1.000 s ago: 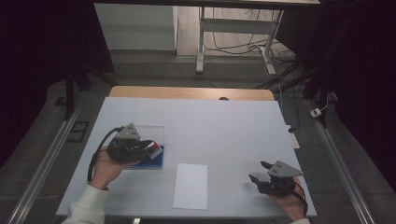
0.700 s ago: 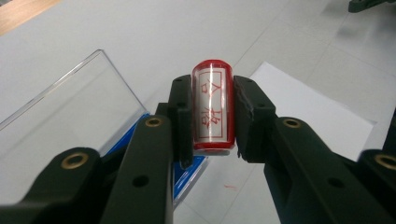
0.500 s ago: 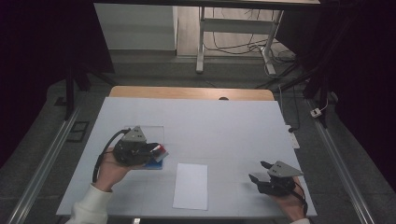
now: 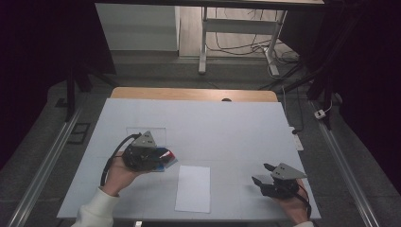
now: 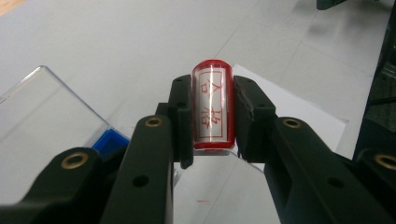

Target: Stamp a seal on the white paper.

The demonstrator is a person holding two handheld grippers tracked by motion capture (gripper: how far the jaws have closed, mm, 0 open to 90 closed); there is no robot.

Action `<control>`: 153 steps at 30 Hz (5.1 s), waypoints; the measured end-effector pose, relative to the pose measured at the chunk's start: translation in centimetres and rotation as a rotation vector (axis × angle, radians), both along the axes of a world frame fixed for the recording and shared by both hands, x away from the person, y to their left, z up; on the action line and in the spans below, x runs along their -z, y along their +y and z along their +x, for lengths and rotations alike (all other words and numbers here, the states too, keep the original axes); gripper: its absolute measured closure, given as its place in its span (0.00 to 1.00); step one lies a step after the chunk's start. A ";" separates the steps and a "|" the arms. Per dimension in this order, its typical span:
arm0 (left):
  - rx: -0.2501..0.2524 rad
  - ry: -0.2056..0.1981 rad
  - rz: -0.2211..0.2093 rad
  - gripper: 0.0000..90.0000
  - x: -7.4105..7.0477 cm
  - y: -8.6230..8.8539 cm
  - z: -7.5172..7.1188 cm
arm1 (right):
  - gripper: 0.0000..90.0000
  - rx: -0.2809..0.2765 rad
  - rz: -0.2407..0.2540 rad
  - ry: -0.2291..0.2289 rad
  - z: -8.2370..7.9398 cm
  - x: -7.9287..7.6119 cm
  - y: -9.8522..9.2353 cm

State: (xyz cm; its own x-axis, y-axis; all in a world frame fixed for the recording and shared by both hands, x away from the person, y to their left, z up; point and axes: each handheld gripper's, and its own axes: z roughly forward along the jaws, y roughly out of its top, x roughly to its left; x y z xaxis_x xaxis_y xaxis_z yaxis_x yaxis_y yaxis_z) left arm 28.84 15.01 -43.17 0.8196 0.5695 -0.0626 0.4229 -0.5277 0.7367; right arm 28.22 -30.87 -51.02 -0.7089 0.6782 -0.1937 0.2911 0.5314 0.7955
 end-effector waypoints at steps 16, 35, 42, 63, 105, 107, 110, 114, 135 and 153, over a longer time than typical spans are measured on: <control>0.046 0.012 0.000 0.79 0.6 -1.7 -0.2 | 0.34 -0.004 0.004 0.002 0.0 0.0 0.1; 0.130 0.028 0.007 0.79 1.5 -4.9 -0.8 | 0.35 -0.006 -0.003 0.002 0.0 0.1 0.1; 0.158 0.040 0.030 0.79 2.1 -6.0 -0.9 | 0.35 -0.009 0.001 0.003 0.0 0.1 0.1; 0.172 0.049 0.117 0.79 4.4 -8.1 -0.8 | 0.35 -0.008 0.005 0.006 0.0 0.2 0.1; 0.189 0.048 0.215 0.79 5.8 -9.7 -0.9 | 0.35 -0.010 -0.003 0.009 0.0 0.2 0.1; 0.189 0.049 0.216 0.79 5.8 -9.7 -0.9 | 0.35 -0.010 -0.004 0.008 0.0 0.2 0.1; 0.188 0.051 0.218 0.79 5.9 -9.8 -0.9 | 0.35 -0.011 -0.004 0.008 0.0 0.2 0.1; 0.186 0.058 0.220 0.79 5.8 -9.8 -0.9 | 0.35 -0.010 -0.005 0.010 0.0 0.2 0.1; 0.178 0.106 0.328 0.79 5.5 -11.1 -0.5 | 0.35 -0.008 -0.014 0.005 0.1 0.2 0.2; 0.173 0.094 0.341 0.79 5.6 -11.3 -0.7 | 0.35 -0.014 -0.009 -0.001 0.0 0.0 0.4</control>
State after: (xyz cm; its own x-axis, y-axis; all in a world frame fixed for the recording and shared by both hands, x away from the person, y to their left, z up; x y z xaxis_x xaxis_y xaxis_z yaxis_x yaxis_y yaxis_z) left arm 28.15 3.73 -48.81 0.9052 0.4241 0.0266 0.3633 -0.8048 0.4693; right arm 28.19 -30.47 -51.05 -0.7184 0.6661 -0.2006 0.2824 0.5428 0.7910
